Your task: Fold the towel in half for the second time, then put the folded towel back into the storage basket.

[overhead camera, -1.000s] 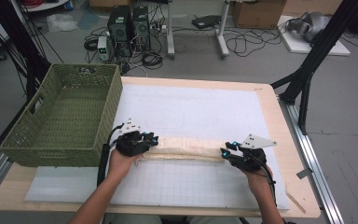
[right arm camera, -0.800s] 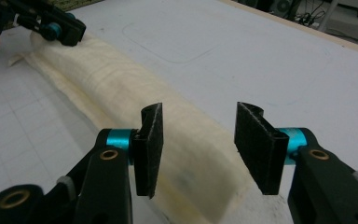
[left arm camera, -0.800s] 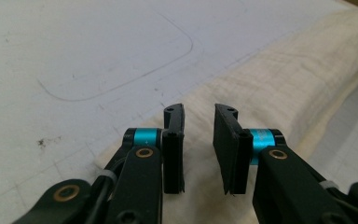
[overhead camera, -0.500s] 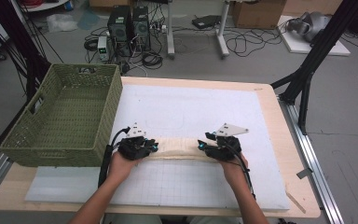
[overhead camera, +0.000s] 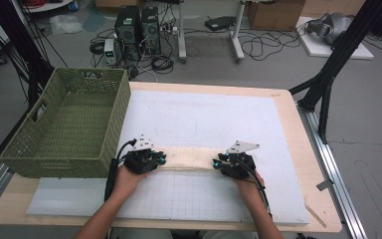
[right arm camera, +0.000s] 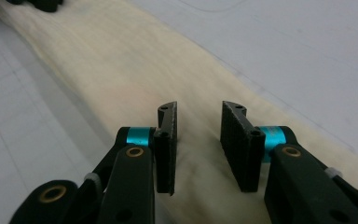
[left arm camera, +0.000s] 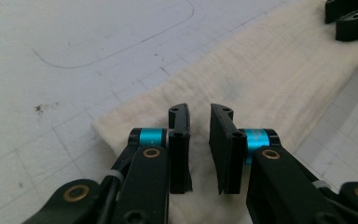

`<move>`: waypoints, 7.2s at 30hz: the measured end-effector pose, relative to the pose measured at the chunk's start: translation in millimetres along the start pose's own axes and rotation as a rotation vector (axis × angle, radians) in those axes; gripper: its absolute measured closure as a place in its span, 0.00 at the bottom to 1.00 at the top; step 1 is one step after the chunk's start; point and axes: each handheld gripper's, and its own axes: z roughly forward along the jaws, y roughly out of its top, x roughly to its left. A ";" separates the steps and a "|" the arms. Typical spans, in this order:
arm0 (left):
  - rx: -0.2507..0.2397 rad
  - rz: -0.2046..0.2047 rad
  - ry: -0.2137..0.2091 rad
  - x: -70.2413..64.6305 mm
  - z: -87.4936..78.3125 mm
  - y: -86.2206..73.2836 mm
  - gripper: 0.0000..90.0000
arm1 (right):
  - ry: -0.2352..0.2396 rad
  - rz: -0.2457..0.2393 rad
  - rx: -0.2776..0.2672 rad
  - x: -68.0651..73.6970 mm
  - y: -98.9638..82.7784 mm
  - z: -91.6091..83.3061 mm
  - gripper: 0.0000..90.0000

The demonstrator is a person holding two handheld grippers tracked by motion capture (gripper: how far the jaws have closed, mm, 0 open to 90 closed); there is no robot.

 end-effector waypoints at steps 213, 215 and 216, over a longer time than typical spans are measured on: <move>-0.025 -0.112 -0.010 -2.8 -26.7 -19.5 0.88 | -0.083 0.135 0.006 -19.4 -40.2 -45.0 0.58; -0.023 -0.112 -0.010 -2.8 -26.6 -19.8 0.88 | -0.069 0.147 0.002 -20.2 -41.4 -44.5 0.59; -0.023 -0.111 -0.011 -2.8 -26.5 -19.8 0.88 | -0.061 0.136 0.002 -20.5 -41.4 -44.1 0.62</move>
